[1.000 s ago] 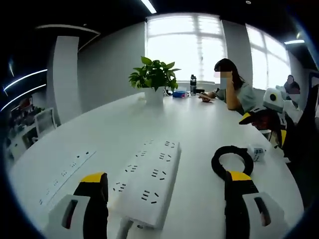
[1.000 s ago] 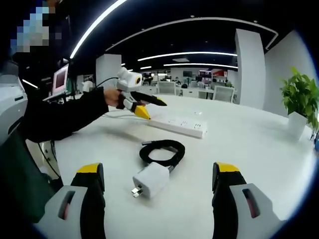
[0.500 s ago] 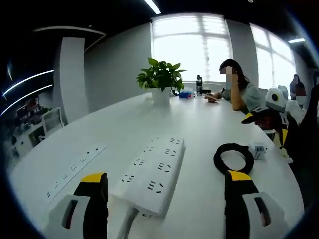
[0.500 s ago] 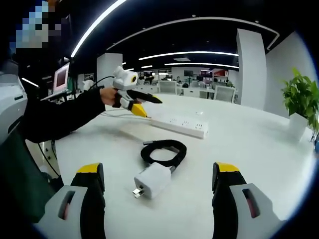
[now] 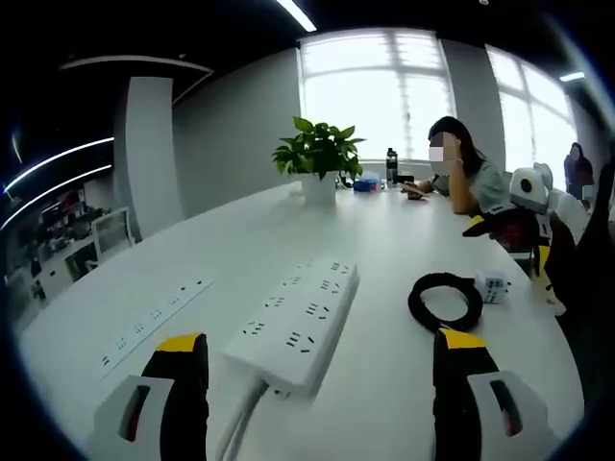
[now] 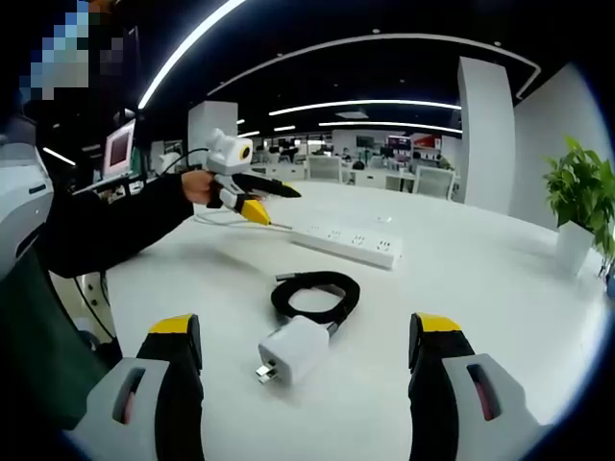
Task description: Straighten the power strip on the desk, plug the charger into it
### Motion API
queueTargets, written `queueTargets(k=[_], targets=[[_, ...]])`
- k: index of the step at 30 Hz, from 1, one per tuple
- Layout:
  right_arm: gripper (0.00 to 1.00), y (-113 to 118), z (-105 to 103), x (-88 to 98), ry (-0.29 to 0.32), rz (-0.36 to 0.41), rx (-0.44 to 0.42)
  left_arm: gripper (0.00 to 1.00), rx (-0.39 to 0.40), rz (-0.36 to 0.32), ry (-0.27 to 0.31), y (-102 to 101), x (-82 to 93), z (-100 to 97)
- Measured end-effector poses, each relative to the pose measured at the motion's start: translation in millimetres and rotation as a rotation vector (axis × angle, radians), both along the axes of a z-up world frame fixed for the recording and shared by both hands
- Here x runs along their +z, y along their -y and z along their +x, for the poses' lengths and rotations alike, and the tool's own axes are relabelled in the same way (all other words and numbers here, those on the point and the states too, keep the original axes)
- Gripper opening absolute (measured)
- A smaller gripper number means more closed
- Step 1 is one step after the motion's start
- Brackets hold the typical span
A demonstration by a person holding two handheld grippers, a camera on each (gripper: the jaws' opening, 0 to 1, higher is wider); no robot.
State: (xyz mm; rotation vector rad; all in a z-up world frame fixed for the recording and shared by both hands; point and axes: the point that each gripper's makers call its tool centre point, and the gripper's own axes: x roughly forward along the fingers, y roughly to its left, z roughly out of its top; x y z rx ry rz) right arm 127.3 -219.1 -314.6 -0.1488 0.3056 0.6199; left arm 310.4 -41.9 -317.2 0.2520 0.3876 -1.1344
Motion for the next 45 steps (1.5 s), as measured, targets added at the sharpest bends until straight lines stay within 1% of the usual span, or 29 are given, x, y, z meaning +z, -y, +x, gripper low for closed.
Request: queueTargets(k=[5, 7, 12, 18, 25, 28, 34, 38, 41, 45], targets=[[0.90, -0.6, 0.8, -0.7, -0.002, 0.003, 0.000, 0.99, 0.034, -0.005, -0.015, -12.6, -5.5, -2.5], [0.90, -0.9, 0.7, -1.4, -0.003, 0.000, 0.001, 0.99, 0.034, -0.018, -0.017, -15.8, -5.3, -6.6], [0.90, -0.6, 0.6, -1.7, -0.004, -0.001, -0.001, 0.99, 0.050, -0.016, -0.011, -26.0, -6.3, -12.8], [0.90, -2.6, -1.0, -2.2, -0.003, -0.001, 0.002, 0.99, 0.076, -0.031, -0.012, -39.0, -5.2, -19.9], [0.90, -4.2, -3.3, -3.8, -0.006, 0.005, 0.003, 0.99, 0.103, -0.025, -0.011, -54.0, -9.3, -28.3], [0.90, -6.9, -3.3, -3.6, -0.004, 0.002, 0.009, 0.99, 0.116, -0.011, -0.006, -60.4, -11.4, -31.3], [0.90, -7.4, -3.7, -5.5, -0.010, -0.009, 0.011, 0.99, 0.149, -0.036, -0.001, -72.4, -7.2, -35.6], [0.90, -7.9, -5.2, -3.3, -0.003, -0.007, 0.013, 0.99, 0.175, -0.035, 0.005, -81.3, -6.5, -37.0], [0.90, -7.2, -4.6, -5.1, -0.009, -0.003, 0.007, 0.99, 0.181, -0.046, -0.008, -85.4, -6.9, -42.3], [0.90, -10.8, -5.2, -3.5, -0.007, 0.002, 0.019, 0.99, 0.188, -0.050, 0.000, -88.9, -5.3, -49.1]])
